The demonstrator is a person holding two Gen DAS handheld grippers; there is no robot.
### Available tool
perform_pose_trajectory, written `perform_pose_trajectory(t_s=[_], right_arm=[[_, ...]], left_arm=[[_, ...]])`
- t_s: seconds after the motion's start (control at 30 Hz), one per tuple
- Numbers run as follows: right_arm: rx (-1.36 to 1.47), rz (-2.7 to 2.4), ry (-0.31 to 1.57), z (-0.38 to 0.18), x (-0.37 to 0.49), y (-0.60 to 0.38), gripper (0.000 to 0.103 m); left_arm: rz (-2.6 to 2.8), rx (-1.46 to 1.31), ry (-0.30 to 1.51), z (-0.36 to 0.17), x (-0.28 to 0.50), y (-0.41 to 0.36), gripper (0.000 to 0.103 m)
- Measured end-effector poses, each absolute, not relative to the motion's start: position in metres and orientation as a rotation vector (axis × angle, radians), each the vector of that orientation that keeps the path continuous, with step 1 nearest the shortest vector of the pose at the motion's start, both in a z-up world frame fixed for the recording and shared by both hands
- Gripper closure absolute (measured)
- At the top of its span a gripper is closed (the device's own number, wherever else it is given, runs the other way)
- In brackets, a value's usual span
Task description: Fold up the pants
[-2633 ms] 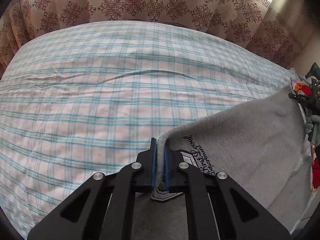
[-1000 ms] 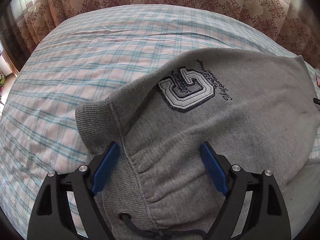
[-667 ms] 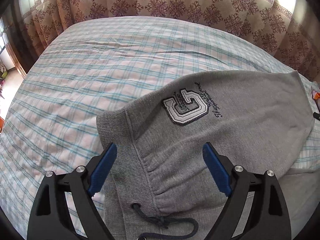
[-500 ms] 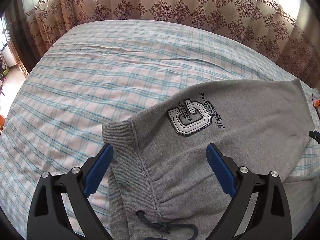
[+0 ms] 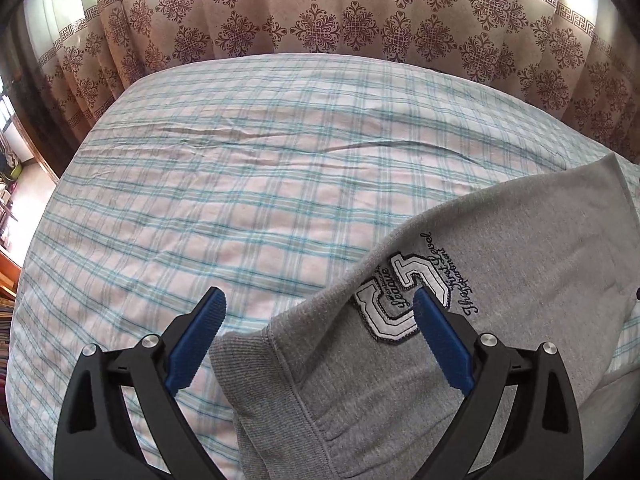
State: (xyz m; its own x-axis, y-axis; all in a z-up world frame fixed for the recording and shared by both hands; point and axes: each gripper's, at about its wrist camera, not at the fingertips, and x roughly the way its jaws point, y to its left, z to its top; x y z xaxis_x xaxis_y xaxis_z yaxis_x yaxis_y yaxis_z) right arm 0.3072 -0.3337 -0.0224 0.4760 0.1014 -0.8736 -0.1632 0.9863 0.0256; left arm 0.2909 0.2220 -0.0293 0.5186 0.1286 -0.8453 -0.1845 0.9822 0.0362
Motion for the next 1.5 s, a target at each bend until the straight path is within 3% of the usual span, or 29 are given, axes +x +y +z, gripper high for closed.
perform_pose_trajectory(t_s=[0.23,0.3,0.37,0.4,0.43,0.47,0.53,0.93,1.5], right_arm=[[-0.057,0.191,1.050,-0.016,0.303,-0.322,0.026],[-0.057,0.195,1.048,-0.014,0.305,-0.318,0.026],[-0.053,0.197,1.048,-0.015,0.307,-0.316,0.026],[-0.050,0.200,1.049,-0.015,0.308,-0.315,0.026],[-0.046,0.201,1.052,-0.016,0.310,-0.314,0.026],[-0.038,0.202,1.055,-0.017,0.313,-0.314,0.026],[-0.015,0.199,1.061,-0.018,0.321,-0.315,0.026],[0.309,0.007,1.058,-0.004,0.437,-0.364,0.026],[0.475,-0.127,1.093,0.001,0.562,-0.350,0.026]], left_arm=[[0.090,-0.023,1.083,-0.049,0.323,0.219,0.008],[0.063,-0.019,1.107,-0.056,0.329,0.218,0.018],[0.045,-0.024,1.133,-0.062,0.333,0.217,0.049],[0.036,-0.038,1.145,-0.064,0.334,0.217,0.058],[0.032,-0.055,1.148,-0.065,0.333,0.217,0.079],[0.024,-0.074,1.146,-0.064,0.332,0.217,0.089],[0.022,-0.077,1.114,-0.056,0.324,0.213,0.095],[-0.127,-0.050,1.007,-0.008,0.238,0.171,0.098],[-0.217,-0.063,1.041,-0.010,0.180,0.144,0.098]])
